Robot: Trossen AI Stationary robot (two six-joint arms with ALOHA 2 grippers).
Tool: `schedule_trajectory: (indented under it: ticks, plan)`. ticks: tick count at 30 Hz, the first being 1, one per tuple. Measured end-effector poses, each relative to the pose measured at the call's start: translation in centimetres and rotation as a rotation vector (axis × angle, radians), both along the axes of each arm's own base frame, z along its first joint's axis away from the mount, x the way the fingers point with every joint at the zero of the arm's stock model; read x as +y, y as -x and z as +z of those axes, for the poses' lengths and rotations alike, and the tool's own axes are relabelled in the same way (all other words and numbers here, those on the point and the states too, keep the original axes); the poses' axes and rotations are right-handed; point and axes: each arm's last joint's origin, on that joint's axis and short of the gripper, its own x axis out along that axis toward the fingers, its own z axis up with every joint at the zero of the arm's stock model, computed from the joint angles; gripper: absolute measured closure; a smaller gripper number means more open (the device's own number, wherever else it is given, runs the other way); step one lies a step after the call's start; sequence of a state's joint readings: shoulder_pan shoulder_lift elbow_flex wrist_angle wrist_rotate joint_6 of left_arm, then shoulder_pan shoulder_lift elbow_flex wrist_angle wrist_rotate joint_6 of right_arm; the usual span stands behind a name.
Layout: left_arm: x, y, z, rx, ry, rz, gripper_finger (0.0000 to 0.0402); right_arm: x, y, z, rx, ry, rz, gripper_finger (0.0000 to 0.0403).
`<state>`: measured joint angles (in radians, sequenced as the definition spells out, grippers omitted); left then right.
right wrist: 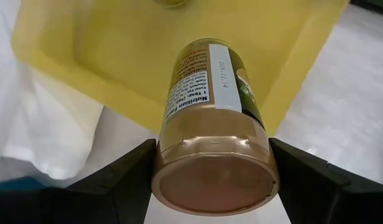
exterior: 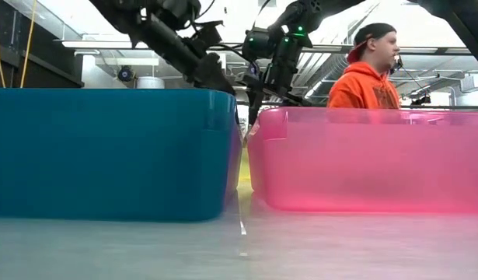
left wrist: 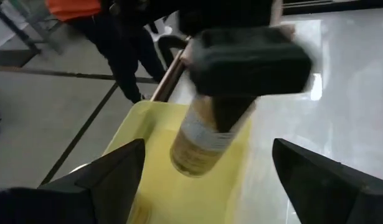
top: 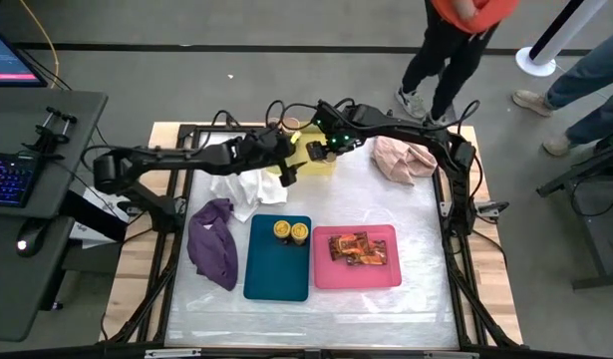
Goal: Sort spices by type
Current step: Put the golden seasoning bottle into the yellow bin aligned with the other golden seasoning bottles
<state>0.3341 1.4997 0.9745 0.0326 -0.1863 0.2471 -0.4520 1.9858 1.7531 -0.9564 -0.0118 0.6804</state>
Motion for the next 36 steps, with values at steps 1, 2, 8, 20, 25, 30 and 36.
schedule_trajectory:
  ticks: [1,2,8,20,25,30,36]
  plan:
    - [0.4,-0.1,-0.3,0.000,0.005,0.013,0.0076,0.0,0.0,0.0,0.000,0.002,0.013,0.0127]
    - [0.7,-0.1,-0.4,-0.002,0.012,0.025,0.0090,0.0,0.0,0.0,0.002,0.004,0.032,0.0127]
    - [2.2,0.5,-1.3,0.023,0.029,0.040,0.0269,0.1,0.0,0.0,-0.002,0.008,0.080,0.0126]
    - [6.1,0.4,-5.6,-0.062,0.120,-0.035,0.0400,-0.1,-0.2,0.1,-0.032,-0.014,0.002,0.0126]
    - [6.2,-0.6,-7.3,-0.049,0.092,-0.089,0.0401,0.0,-0.2,0.1,-0.036,-0.035,-0.045,0.0126]
    - [6.4,-1.0,-8.5,-0.043,0.119,-0.093,0.0401,0.1,-0.1,0.1,-0.033,-0.046,-0.065,0.0125]
    - [6.4,-1.3,-8.1,-0.095,0.092,-0.106,0.0401,0.0,-0.3,-0.6,-0.019,-0.081,-0.081,0.0125]
